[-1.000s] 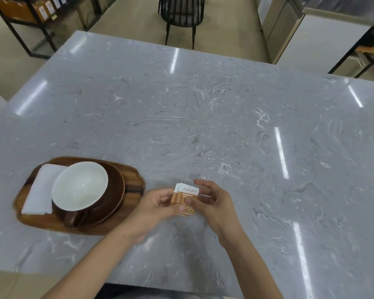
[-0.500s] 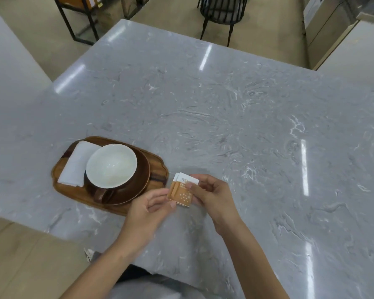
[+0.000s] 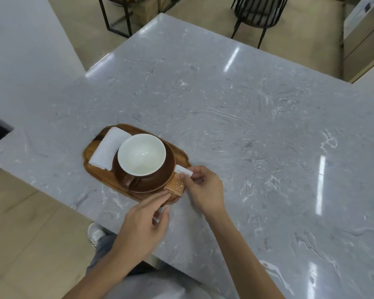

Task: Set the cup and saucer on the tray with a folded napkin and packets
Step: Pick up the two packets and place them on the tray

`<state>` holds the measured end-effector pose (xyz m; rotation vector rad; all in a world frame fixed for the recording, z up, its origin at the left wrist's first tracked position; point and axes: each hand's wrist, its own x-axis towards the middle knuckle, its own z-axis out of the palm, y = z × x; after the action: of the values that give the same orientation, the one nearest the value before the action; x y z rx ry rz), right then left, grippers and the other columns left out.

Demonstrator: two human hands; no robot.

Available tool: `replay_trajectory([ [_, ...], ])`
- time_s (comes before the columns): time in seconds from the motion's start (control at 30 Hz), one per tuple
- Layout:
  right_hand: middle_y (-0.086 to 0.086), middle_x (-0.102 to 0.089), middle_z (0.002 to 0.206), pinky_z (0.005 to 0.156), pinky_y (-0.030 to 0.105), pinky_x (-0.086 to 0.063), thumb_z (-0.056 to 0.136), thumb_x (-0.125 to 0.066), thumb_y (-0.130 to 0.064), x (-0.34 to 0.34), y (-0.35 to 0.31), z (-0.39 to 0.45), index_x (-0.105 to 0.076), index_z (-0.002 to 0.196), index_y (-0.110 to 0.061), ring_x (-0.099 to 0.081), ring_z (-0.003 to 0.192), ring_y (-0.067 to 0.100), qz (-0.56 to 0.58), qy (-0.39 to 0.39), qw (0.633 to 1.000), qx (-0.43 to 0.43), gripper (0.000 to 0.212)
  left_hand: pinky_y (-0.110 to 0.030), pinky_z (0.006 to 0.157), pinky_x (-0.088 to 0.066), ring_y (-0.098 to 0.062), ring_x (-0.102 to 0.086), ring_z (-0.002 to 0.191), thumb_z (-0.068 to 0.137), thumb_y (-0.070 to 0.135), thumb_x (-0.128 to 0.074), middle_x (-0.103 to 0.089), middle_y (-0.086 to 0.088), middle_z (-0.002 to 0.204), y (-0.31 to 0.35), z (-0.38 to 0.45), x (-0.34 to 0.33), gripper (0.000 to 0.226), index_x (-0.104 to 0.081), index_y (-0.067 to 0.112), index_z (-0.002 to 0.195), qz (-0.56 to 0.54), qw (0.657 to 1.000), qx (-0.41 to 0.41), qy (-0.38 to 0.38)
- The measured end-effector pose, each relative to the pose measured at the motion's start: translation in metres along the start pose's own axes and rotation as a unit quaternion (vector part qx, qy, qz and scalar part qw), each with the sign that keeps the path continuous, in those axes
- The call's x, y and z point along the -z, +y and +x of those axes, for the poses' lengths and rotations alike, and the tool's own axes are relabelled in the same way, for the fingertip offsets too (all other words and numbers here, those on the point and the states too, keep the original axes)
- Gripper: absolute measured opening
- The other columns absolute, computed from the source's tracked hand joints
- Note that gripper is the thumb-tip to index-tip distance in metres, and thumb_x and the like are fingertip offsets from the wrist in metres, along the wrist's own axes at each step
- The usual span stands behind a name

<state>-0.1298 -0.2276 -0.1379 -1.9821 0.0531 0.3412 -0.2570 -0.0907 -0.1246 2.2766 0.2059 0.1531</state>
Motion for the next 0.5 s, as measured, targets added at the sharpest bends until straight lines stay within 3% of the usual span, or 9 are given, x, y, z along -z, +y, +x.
replay_trajectory([
  [0.1,-0.015,-0.068,0.075,0.065,0.02,-0.053,0.082,-0.075,-0.044,-0.003,0.002,-0.002,-0.068,0.085,-0.041,-0.064,0.068,0.0,-0.023,0.011,0.999,0.026,0.007,0.002,0.097,-0.038,0.007,-0.059,0.113,0.09,0.017,-0.07,-0.066,0.011,0.129,-0.01,-0.002,-0.001,0.04,-0.068,0.015,0.13,0.011,1.0,-0.02,-0.001],
  [0.2,-0.008,-0.071,0.085,0.076,0.033,-0.059,0.088,-0.07,-0.044,-0.004,0.005,-0.007,-0.07,0.104,-0.035,-0.067,0.073,0.004,-0.004,0.015,1.0,0.026,0.019,0.0,0.089,-0.044,0.011,-0.06,0.11,0.092,0.021,-0.068,-0.066,0.012,0.131,-0.015,-0.003,0.0,0.041,-0.066,0.018,0.133,0.004,1.0,-0.021,-0.008],
  [0.3,-0.005,-0.073,0.08,0.076,0.041,-0.063,0.091,-0.071,-0.035,-0.005,0.005,-0.012,-0.07,0.109,-0.029,-0.071,0.073,0.007,0.016,0.021,0.999,0.02,0.019,-0.003,0.082,-0.049,0.008,-0.064,0.1,0.093,0.022,-0.067,-0.065,0.014,0.132,-0.017,-0.004,0.0,0.041,-0.065,0.02,0.134,0.001,1.0,-0.02,-0.007],
  [0.4,-0.005,-0.075,0.079,0.077,0.041,-0.064,0.091,-0.072,-0.033,-0.006,0.004,-0.015,-0.072,0.11,-0.024,-0.073,0.074,0.009,0.022,0.032,0.999,0.017,0.021,-0.007,0.079,-0.053,0.002,-0.068,0.091,0.093,0.022,-0.067,-0.065,0.013,0.133,-0.017,-0.004,0.001,0.041,-0.064,0.02,0.135,0.002,1.0,-0.01,-0.006],
  [0.5,-0.007,-0.075,0.079,0.076,0.032,-0.063,0.09,-0.072,-0.029,-0.007,0.002,-0.017,-0.073,0.11,-0.023,-0.073,0.074,0.004,0.005,0.044,0.999,0.027,0.021,-0.015,0.075,-0.058,-0.001,-0.069,0.087,0.093,0.019,-0.068,-0.064,0.012,0.135,-0.017,-0.005,0.001,0.043,-0.064,0.019,0.136,-0.004,1.0,-0.003,-0.004],
])
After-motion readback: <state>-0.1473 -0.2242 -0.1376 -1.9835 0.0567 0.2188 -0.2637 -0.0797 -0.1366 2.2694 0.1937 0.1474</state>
